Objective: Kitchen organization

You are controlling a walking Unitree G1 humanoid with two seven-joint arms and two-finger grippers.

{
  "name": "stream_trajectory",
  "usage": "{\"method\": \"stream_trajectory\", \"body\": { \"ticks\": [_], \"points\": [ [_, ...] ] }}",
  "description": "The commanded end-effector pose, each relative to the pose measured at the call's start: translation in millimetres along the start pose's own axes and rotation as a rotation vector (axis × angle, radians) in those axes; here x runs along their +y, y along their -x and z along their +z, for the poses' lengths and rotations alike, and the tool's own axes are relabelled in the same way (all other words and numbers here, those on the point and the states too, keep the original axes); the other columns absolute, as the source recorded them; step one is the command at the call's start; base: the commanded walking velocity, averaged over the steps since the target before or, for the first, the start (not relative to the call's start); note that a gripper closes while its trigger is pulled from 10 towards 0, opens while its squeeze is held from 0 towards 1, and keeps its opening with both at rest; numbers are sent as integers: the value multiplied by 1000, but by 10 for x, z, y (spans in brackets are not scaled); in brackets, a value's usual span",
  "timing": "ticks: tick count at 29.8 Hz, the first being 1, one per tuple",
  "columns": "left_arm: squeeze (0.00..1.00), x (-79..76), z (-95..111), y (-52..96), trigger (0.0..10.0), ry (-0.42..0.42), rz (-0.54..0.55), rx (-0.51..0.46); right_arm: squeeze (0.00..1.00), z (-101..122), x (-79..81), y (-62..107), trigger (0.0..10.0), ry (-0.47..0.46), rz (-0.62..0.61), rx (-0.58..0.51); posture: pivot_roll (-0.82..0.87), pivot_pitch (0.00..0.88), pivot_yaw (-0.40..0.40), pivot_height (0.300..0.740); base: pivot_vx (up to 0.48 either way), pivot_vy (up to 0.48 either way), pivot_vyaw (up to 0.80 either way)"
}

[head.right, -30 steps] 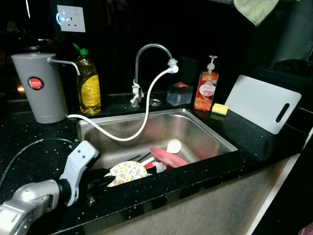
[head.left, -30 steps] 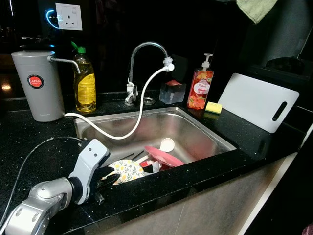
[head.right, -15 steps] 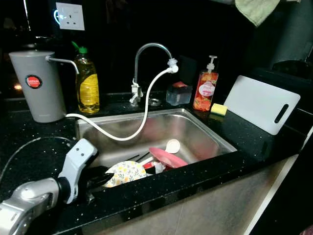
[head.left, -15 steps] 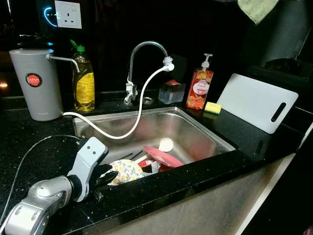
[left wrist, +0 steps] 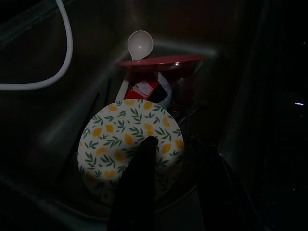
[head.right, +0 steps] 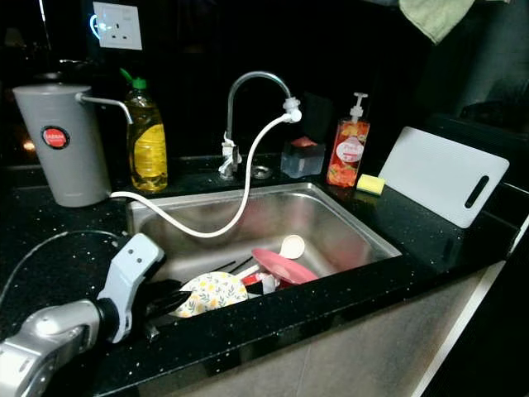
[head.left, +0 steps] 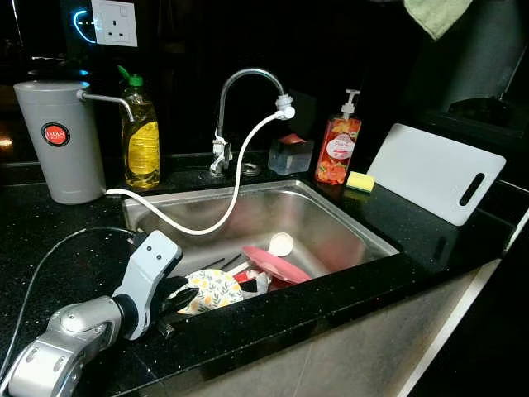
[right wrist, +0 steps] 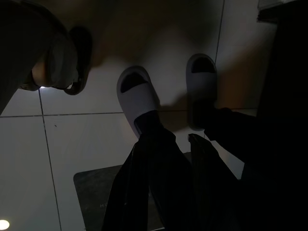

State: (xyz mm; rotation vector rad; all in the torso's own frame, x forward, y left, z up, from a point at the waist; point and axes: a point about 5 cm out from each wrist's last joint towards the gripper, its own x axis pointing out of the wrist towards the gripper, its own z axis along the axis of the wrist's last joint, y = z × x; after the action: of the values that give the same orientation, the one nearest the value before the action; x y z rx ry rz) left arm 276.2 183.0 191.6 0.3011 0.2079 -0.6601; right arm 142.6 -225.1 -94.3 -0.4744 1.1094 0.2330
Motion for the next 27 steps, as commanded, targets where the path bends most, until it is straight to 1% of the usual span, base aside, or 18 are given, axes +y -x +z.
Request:
{"method": "stream_trajectory", "body": {
  "ticks": [1,7,20,27],
  "points": [
    [0,-53,-81,-57,10000,26,-25,31,0,-26,-9,5,10000,13,1,9,-25,0,-110,740,0,0,0],
    [0,-51,-79,-62,10000,26,-24,29,0,-37,-22,8,10000,13,-1,11,-26,0,-110,740,0,0,0],
    [0,-50,-80,-66,10000,23,-29,28,0,-4,14,0,10000,10,3,-1,-29,0,-108,740,0,0,0],
    [0,-51,-79,-67,10000,24,-29,27,0,9,-4,0,10000,11,3,-5,-30,0,-108,740,0,0,0]
  ]
}}
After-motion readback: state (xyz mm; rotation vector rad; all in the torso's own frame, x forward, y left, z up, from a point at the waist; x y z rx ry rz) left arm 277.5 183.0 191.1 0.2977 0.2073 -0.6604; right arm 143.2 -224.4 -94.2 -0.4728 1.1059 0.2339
